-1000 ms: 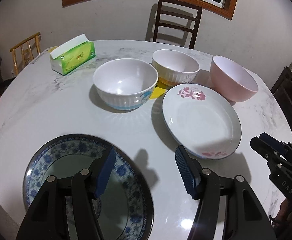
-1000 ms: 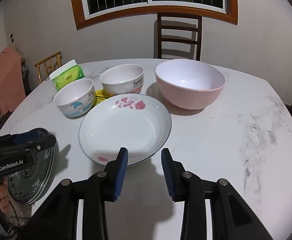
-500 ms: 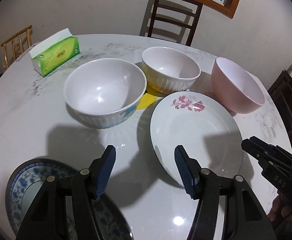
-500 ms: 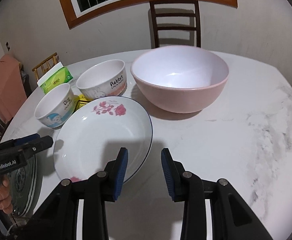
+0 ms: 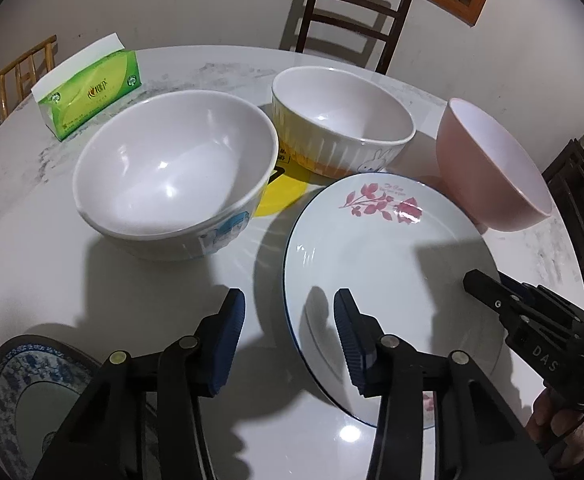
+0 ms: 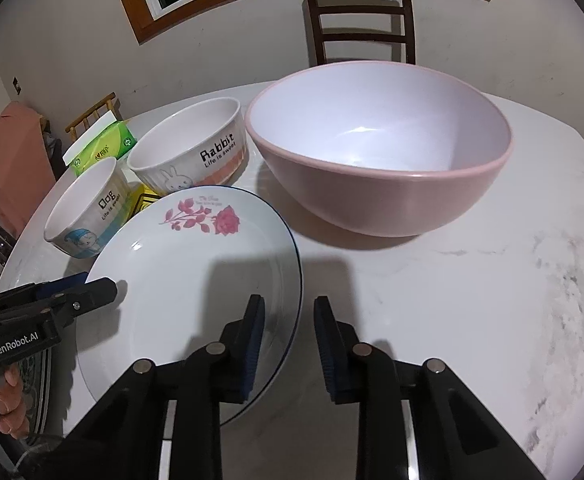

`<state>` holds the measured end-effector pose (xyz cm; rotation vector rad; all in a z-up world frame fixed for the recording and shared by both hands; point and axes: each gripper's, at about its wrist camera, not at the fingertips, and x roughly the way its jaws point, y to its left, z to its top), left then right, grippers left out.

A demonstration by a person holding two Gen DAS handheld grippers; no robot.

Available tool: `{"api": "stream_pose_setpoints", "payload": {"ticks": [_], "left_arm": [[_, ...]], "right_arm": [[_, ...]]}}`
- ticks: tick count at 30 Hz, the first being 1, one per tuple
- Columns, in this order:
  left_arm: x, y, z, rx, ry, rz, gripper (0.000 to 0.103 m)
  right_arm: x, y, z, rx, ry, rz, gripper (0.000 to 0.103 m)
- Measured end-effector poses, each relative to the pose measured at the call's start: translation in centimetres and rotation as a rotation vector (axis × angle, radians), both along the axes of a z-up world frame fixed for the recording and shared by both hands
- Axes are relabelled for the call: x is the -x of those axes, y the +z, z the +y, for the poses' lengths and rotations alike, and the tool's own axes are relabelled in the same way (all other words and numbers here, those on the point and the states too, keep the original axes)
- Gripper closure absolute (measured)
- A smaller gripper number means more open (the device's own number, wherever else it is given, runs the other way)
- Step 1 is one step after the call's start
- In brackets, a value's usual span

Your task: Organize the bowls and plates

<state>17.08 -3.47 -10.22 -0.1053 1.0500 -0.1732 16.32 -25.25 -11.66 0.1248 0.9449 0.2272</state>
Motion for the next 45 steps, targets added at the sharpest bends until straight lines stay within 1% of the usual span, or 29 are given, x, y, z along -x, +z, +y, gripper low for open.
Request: {"api": "stream_pose_setpoints", "payload": {"ticks": [2,4,6,8,9,11,15,20,30,36,45], "left_arm": [[-0.1,-0.2,-0.1,-0.004,0.003,0.007,0.063],[-0.3,-0.5,-0.1,0.003,0.0,0.021,0.073],[-0.4,-0.7,-0.2,0.028,-0.008,0.027,0.077],[-0.4,-0.7,-0.5,0.032,-0.018,0.024,0.084],[-0.4,-0.7,-0.8,0.03,-0.025,0.023,0.085],[-0.5,-0.6,-1.0,0.017,-0.024,0.021,0.085],[-0.4,-0.7,-0.9,0.037,-0.02,0.041,0.087],[0.6,-0.7,-1.3,0.028,-0.031,0.043,0.088],[2.6,0.4,-1.4,0.024,-0.043,0.023,0.089],[3.6,1.3,-0.5,0.033,-0.035,0.014,0.089],[6.0,3.2,1.6,0.036,-0.006,-0.024,0.089]], "right_arm": [[-0.2,0.0,0.1,-0.004,0.004,-0.002,0.082],[-0.4,0.0,0.1,-0.013,0.011,-0.003,0.085],[-0.4,0.0,0.2,-0.011,0.013,-0.003,0.086],[-0.5,-0.1,0.2,-0.018,0.015,0.0,0.086],[-0.5,0.0,0.3,-0.02,0.015,0.003,0.086],[-0.4,-0.1,0.3,-0.023,0.01,0.007,0.087],[0.2,-0.1,0.1,-0.025,0.002,0.016,0.087],[0.9,-0.1,-0.2,-0.039,-0.016,0.033,0.087],[3.3,0.9,-0.3,-0.048,-0.033,0.023,0.087],[4.6,2.0,0.4,-0.044,-0.026,0.009,0.087],[6.7,3.8,2.0,-0.048,0.0,-0.027,0.087]]}}
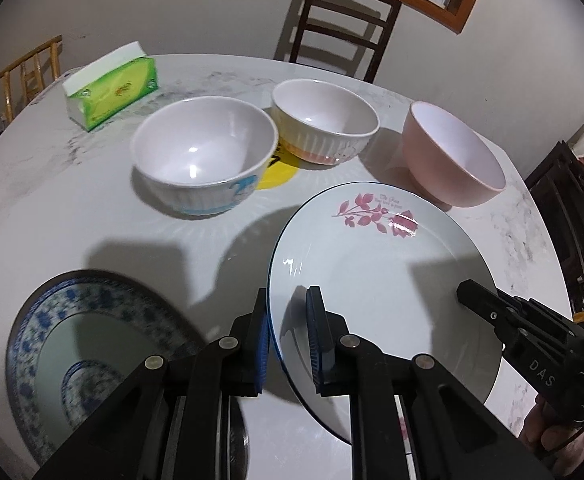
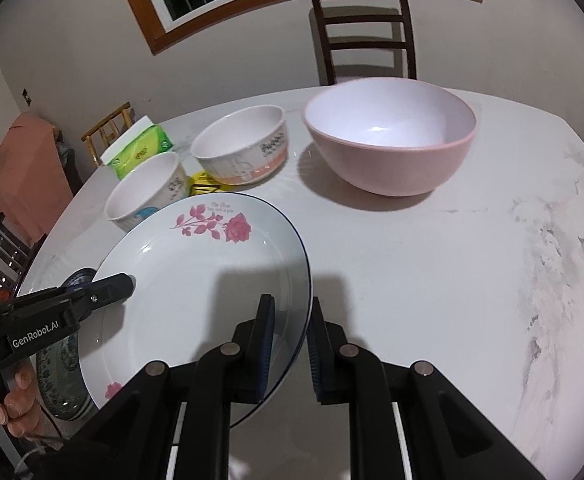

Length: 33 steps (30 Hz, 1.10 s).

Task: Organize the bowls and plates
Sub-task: 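Grasp the pink-flowered white plate rim and lift it over the blue plates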

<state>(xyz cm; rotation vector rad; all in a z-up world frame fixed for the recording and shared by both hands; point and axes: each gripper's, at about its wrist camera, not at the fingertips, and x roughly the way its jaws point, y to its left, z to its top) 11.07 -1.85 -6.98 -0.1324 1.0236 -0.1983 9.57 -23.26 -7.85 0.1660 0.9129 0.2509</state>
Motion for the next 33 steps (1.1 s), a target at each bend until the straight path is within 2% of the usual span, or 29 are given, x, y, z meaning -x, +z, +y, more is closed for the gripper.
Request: {"api": "stream_pose_setpoints", "payload": {"ticks": [8,19,33], "left_arm": [[2.6,1.4,3.1,0.007,0.044,-0.026,0.09],[5.5,2.5,8.8,0.008,0.138,-0.044,0.09],[8.0,1.8,15.6,0.011,0.263,-0.019,0.09]], "right_arm": [[2.2,1.7,2.5,0.006,0.048,-0.03,0.087],[4.2,2.9,8.3,0.003,0.142,-0.05,0.087],[4.5,1.8,14.8,-0.006,0.242,-0.011,0.087]]}}
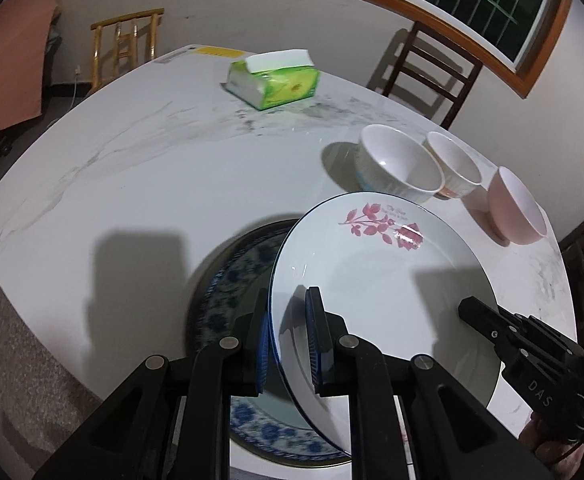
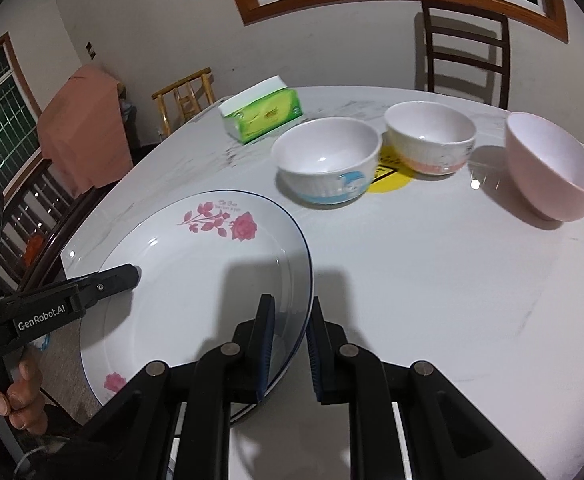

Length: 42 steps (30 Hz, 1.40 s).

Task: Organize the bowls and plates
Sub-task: 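Grasp the pink-flowered white plate rim and lift it over the blue plates, then lower the pink-flowered plate onto the blue floral plate stack with both grippers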

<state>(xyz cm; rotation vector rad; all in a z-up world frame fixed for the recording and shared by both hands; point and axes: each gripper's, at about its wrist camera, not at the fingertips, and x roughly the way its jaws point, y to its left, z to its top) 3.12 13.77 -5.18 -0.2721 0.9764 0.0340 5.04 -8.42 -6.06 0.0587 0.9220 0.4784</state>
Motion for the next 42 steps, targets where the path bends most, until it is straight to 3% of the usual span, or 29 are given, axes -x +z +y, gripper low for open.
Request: {"api": "stream_pose_setpoints", "payload": {"ticks": [25,42], "left_arm": [[0.0,-3.9,2.8,0.041,0.044,0.094,0.089],[-0.5,-3.8,2.9,0.059,0.046,0.135,0.086]], "right_arm": [[-0.5,-2.7,3.0,0.052,0.049,0.078,0.087],[-0.6,-2.5,3.8,0.101,0.046,0.083,0.085]]}}
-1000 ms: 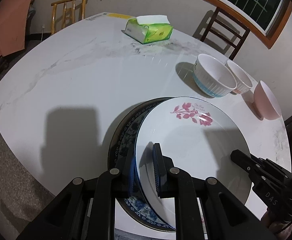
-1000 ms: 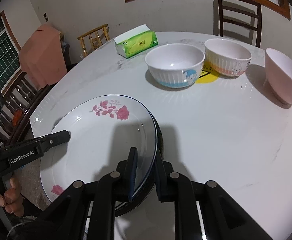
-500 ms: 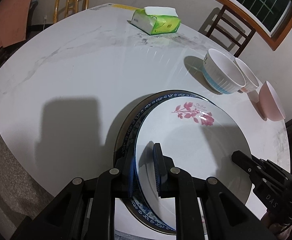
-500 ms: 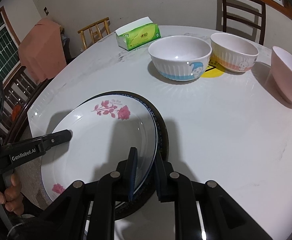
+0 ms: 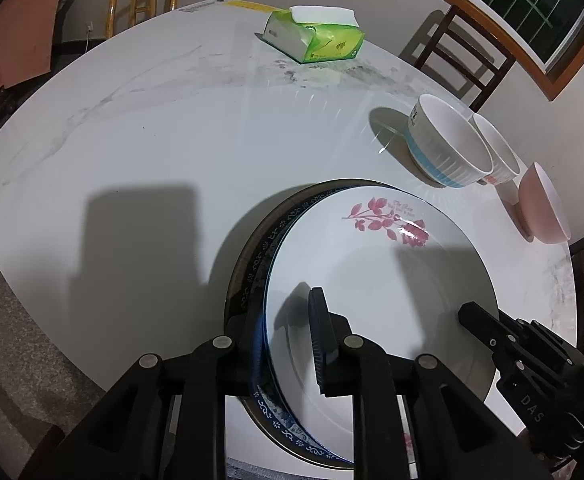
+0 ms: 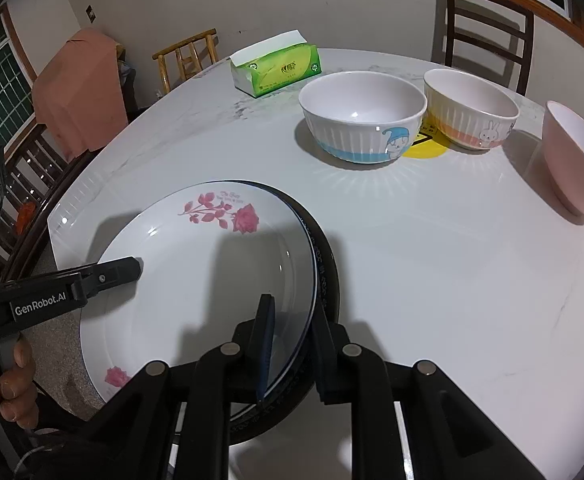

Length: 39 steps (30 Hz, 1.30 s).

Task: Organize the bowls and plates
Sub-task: 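Lower the pink-flowered plate onto the blue floral plate stack with both grippers, then open both grippers and withdraw from the plate stack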

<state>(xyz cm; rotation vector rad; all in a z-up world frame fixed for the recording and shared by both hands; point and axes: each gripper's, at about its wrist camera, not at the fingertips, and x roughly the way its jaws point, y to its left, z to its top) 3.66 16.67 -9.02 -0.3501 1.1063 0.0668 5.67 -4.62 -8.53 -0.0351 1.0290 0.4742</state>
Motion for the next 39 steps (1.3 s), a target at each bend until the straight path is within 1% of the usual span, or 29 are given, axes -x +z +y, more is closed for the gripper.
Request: {"api": "stream_pose_setpoints", "payload": {"ticks": [1,3,5,8,10,11,14,16,21,24,27,30,31,34,39], "left_arm": [[0.0,0.0,0.0,0.002,0.002,0.002,0.083],[-0.1,0.0,-0.1,0.007,0.004,0.008,0.08],[-0.2,0.1,-0.4,-0.005,0.001,0.015,0.077],[-0.3,0.2,-0.8,-0.022,-0.009,0.024,0.07],[-0.4,0.2,-1.1,-0.025,-0.009,0.03,0.063],[-0.5,0.3,-1.1,-0.03,-0.005,0.03,0.062],[-0.5,1.3,-1.5,-0.084,-0.008,-0.007,0.059],[-0.7,1.5,-1.7,-0.098,-0.012,-0.016,0.057],[-0.7,1.6,-1.9,-0.116,-0.01,-0.031,0.056],[-0.6,1.9,-2.3,-0.139,-0.013,-0.049,0.056],[-0.5,2.4,-2.9,-0.167,-0.024,-0.08,0.056],[-0.6,3.0,-3.8,-0.194,-0.034,-0.116,0.052],[-0.6,3.2,-4.1,-0.201,-0.04,-0.124,0.051],[-1.0,3.5,-5.3,-0.215,-0.072,-0.137,0.05],[-2.2,3.9,-8.1,-0.196,-0.141,-0.129,0.05]], "right_arm": [[0.0,0.0,0.0,0.003,0.0,0.001,0.084],[-0.1,0.0,0.1,0.01,0.002,0.003,0.084],[-0.1,0.1,0.3,0.016,0.001,0.005,0.084],[-0.1,0.2,0.4,0.028,0.0,0.006,0.084],[0.0,0.2,0.6,0.041,0.0,0.008,0.084],[0.0,0.3,0.7,0.056,0.003,0.001,0.084],[0.2,0.3,1.1,0.099,0.01,-0.029,0.083],[0.1,0.3,1.0,0.089,0.013,-0.023,0.083],[0.2,0.8,0.9,0.085,0.017,-0.042,0.083],[0.3,1.2,0.6,0.075,0.016,-0.053,0.083],[0.4,1.7,0.3,0.07,0.01,-0.065,0.083],[0.4,2.1,-0.4,0.055,-0.004,-0.072,0.083],[0.4,2.3,-0.8,0.052,-0.01,-0.073,0.083],[0.3,2.6,-2.1,0.05,-0.034,-0.076,0.083],[0.0,2.9,-5.2,0.043,-0.086,-0.063,0.083]]}}
